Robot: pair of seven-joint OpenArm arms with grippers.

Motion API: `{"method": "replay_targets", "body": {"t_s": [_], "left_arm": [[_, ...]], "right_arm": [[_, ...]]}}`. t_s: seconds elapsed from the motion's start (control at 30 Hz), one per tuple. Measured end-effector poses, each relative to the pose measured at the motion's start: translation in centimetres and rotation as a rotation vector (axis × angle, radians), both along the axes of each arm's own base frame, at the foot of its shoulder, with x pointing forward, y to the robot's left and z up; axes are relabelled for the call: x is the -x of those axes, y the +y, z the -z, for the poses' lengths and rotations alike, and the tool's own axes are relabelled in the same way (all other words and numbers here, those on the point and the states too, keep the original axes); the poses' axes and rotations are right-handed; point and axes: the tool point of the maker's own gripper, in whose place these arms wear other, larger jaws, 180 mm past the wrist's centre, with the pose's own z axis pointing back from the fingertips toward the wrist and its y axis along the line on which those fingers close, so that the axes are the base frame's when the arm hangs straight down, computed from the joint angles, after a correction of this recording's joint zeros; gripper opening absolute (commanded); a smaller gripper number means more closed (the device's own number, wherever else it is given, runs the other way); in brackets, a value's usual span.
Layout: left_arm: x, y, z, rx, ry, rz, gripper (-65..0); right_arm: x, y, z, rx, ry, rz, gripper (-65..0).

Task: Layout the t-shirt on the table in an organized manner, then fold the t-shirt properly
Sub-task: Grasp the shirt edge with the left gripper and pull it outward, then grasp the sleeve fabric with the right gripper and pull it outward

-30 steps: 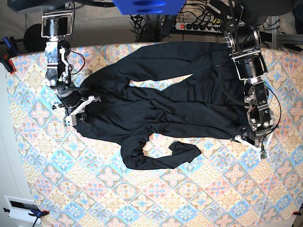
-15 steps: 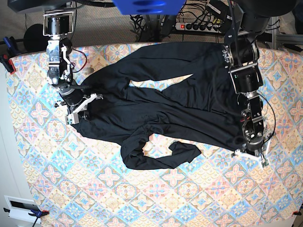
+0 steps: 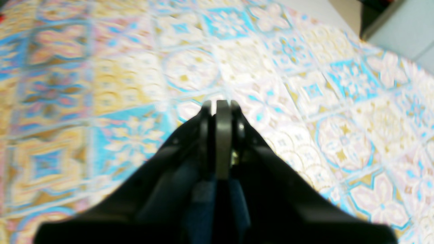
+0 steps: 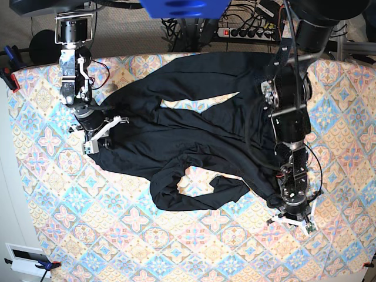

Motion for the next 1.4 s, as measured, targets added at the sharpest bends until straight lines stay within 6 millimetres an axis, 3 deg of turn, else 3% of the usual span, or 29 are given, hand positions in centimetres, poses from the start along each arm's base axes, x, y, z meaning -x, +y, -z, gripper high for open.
{"method": "replay_targets", "body": {"t_s": [0.1, 0.2, 0.3, 0.4, 0.5, 0.57, 0.67, 0.77, 0.87, 0.97, 1.07, 1.23, 1.27, 1.4], "left_arm": [[0.4, -0.4, 3.0, -0.01, 0.047, 0.0, -63.6], [1.0, -0.6, 4.5, -0.025, 0.058, 0.007, -61.5], [1.1, -0.3, 4.6, -0.033, 0.058, -0.001, -49.6], [2.6, 1.8, 4.7, -0.061, 0.117, -0.141, -37.2], [3.1, 2.4, 5.0, -0.058, 0.144, -0.165, -30.2], [3.4, 2.7, 5.1, -0.042, 0.153, -0.171, -29.0], [4.2, 4.7, 3.0, -0.073, 0.064, -0.204, -29.0], [6.9, 7.2, -0.3, -0.091, -0.084, -0.266, -29.0], [9.9, 7.7, -3.0, -0.086, -0.209, -0.297, -29.0], [11.4, 6.8, -6.7, -0.093, -0.331, -0.267, -29.7], [13.8, 6.2, -9.2, -0.158, -0.401, -0.237, -38.8], [18.2, 5.3, -5.0, -0.162, -0.277, -0.211, -63.3], [18.9, 4.8, -4.6, -0.174, -0.263, -0.187, -64.4], [21.2, 3.1, -1.7, -0.178, -0.182, -0.115, -57.6]], "right_arm": [[0.0, 0.1, 0.0, -0.004, -0.001, -0.001, -65.0], [0.0, 0.1, 0.0, -0.002, 0.001, -0.001, -65.0], [0.0, 0.1, 0.0, -0.001, 0.002, -0.001, -65.0], [0.0, 0.1, 0.0, -0.003, 0.0, -0.001, -65.0], [0.0, 0.0, 0.0, -0.001, 0.001, 0.002, -65.0], [0.0, -0.1, -0.1, -0.002, 0.0, 0.005, -65.0], [-0.4, -0.2, -0.6, -0.003, -0.018, 0.007, -65.0], [-1.0, 0.0, -1.1, 0.009, -0.018, -0.004, -65.0], [-4.0, 0.7, -4.3, 0.004, -0.113, -0.02, -62.8], [-6.2, 3.4, -6.7, 0.011, -0.181, -0.096, -61.3], [-6.4, 8.2, -6.8, 0.012, -0.172, -0.236, -63.6], [-7.7, 12.6, -7.3, 0.041, -0.189, -0.368, -65.0], [-7.7, 13.0, -6.3, 0.054, -0.154, -0.385, -65.0], [-8.0, 13.9, -2.5, 0.05, -0.034, -0.378, -64.6]]}}
